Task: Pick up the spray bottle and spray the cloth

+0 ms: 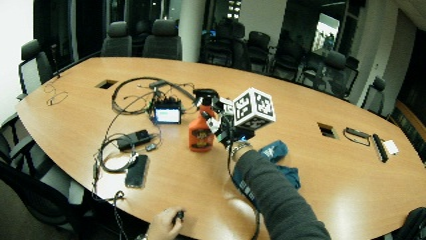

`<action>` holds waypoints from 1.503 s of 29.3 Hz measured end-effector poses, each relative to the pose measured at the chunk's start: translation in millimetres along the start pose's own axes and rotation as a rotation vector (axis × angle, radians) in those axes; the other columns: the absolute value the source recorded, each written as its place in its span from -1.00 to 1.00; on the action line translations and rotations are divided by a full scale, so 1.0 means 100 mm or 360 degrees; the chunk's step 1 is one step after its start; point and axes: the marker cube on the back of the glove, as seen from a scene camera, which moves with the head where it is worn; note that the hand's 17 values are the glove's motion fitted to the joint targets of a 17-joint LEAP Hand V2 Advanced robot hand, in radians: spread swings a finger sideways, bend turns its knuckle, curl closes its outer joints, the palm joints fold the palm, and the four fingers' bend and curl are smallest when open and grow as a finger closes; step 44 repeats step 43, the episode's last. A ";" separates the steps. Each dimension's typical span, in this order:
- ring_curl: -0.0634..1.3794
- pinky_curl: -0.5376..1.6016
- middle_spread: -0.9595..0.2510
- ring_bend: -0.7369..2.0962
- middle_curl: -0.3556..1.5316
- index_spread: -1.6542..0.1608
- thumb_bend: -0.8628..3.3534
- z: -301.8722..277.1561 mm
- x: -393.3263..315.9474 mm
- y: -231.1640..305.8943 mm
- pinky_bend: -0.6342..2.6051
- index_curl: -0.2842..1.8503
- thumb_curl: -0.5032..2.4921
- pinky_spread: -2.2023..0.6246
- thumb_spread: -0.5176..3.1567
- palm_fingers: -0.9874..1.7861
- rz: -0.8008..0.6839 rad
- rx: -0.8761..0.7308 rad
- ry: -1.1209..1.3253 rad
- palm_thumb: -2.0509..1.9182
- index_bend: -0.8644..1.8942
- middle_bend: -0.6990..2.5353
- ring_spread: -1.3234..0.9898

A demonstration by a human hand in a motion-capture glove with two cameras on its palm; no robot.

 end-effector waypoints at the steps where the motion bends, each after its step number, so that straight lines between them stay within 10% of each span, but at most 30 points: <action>1: -0.38 -0.14 0.44 -0.15 -0.16 0.56 -0.60 -0.18 0.02 -0.05 -0.37 -0.40 -0.41 0.66 -0.02 0.16 -0.0049 0.0056 0.0098 0.35 -0.29 -0.36 0.08; 11: -0.43 -0.18 0.45 -0.20 -0.18 0.50 -0.60 -1.38 -0.12 0.34 -0.42 -0.42 -0.42 0.70 -0.02 0.26 -0.0363 0.0147 0.0806 0.34 -0.27 -0.36 0.10; 31: -0.43 -0.19 0.47 -0.23 -0.21 0.41 -0.60 -1.03 0.07 1.79 -0.49 -0.45 -0.47 0.73 -0.05 0.18 -0.0145 -0.0845 0.0770 0.29 -0.27 -0.43 0.11; 44: -0.43 -0.20 0.48 -0.22 -0.22 0.40 -0.60 -0.93 0.15 1.54 -0.50 -0.46 -0.47 0.75 -0.05 0.14 -0.0176 -0.1042 0.0788 0.29 -0.28 -0.44 0.12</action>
